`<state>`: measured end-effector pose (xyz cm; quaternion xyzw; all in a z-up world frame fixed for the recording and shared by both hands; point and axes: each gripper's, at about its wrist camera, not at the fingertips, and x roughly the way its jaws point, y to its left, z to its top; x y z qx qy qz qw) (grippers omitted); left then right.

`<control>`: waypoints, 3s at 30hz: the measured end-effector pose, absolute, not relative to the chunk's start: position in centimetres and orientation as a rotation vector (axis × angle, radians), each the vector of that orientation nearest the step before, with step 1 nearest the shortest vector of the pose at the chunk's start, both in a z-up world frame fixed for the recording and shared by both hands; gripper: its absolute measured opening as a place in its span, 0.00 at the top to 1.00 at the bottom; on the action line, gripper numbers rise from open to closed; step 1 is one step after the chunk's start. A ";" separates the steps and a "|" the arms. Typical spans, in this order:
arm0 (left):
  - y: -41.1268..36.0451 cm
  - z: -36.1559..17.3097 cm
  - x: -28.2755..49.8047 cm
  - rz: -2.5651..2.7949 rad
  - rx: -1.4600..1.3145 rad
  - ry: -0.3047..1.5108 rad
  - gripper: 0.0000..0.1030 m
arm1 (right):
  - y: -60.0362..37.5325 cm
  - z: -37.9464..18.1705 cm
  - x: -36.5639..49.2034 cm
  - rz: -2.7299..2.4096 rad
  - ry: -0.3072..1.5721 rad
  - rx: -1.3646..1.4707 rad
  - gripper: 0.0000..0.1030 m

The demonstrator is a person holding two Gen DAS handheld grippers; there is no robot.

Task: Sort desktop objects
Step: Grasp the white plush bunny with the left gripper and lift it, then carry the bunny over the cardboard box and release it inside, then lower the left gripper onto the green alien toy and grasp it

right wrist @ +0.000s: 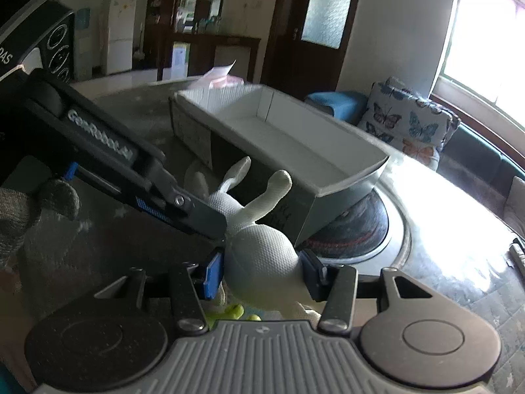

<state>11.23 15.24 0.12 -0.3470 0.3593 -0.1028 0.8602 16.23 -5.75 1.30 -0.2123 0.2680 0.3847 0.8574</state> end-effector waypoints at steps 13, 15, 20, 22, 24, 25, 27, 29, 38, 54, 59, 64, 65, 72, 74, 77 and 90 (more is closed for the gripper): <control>16.2 5.7 11.9 -0.165 -0.715 0.559 0.66 | -7.1 5.3 17.1 0.792 0.490 -0.227 0.56; 16.1 6.5 12.8 -0.161 -0.690 0.546 0.70 | -7.1 6.0 17.8 0.784 0.480 -0.205 0.56; 16.4 7.8 15.6 -0.143 -0.636 0.523 0.75 | -6.7 8.0 20.8 0.781 0.481 -0.155 0.56; 16.8 7.8 17.0 -0.131 -0.623 0.529 0.75 | -6.0 8.6 22.5 0.782 0.489 -0.138 0.56; 17.3 7.9 18.4 -0.119 -0.610 0.534 0.75 | -5.3 9.1 23.9 0.780 0.498 -0.126 0.56; 17.5 7.9 19.1 -0.113 -0.604 0.537 0.75 | -4.9 9.2 24.8 0.782 0.508 -0.120 0.56; 17.9 7.9 20.4 -0.101 -0.591 0.542 0.75 | -3.9 9.2 27.0 0.786 0.543 -0.099 0.56; 18.4 8.0 21.8 -0.089 -0.578 0.548 0.75 | -3.1 8.9 28.7 0.785 0.579 -0.077 0.56; 20.4 3.9 26.9 -0.041 -0.594 0.665 0.77 | -0.6 3.5 36.2 0.778 0.821 0.006 0.56; 18.7 2.4 26.6 -0.006 -0.465 0.702 0.75 | -0.8 3.3 35.1 0.727 0.852 -0.050 0.44; 17.5 3.3 24.5 -0.008 -0.419 0.683 0.75 | -2.6 5.1 32.9 0.722 0.813 -0.065 0.44; 16.1 4.1 22.4 -0.026 -0.379 0.672 0.74 | -4.6 6.6 30.0 0.730 0.770 -0.069 0.44; 15.9 4.3 21.9 -0.031 -0.375 0.671 0.73 | -4.9 6.8 29.3 0.731 0.759 -0.072 0.44; 14.1 4.7 18.2 -0.087 -0.361 0.674 0.70 | -7.6 7.4 23.6 0.730 0.671 -0.117 0.35; 13.5 4.6 17.1 -0.105 -0.356 0.682 0.70 | -8.3 7.5 21.9 0.731 0.653 -0.124 0.35; 12.5 4.3 15.5 -0.130 -0.344 0.695 0.70 | -9.6 7.2 19.0 0.732 0.632 -0.129 0.35; 8.3 2.6 10.5 -0.253 -0.331 0.772 0.70 | -12.4 4.9 10.5 0.783 0.632 -0.184 0.35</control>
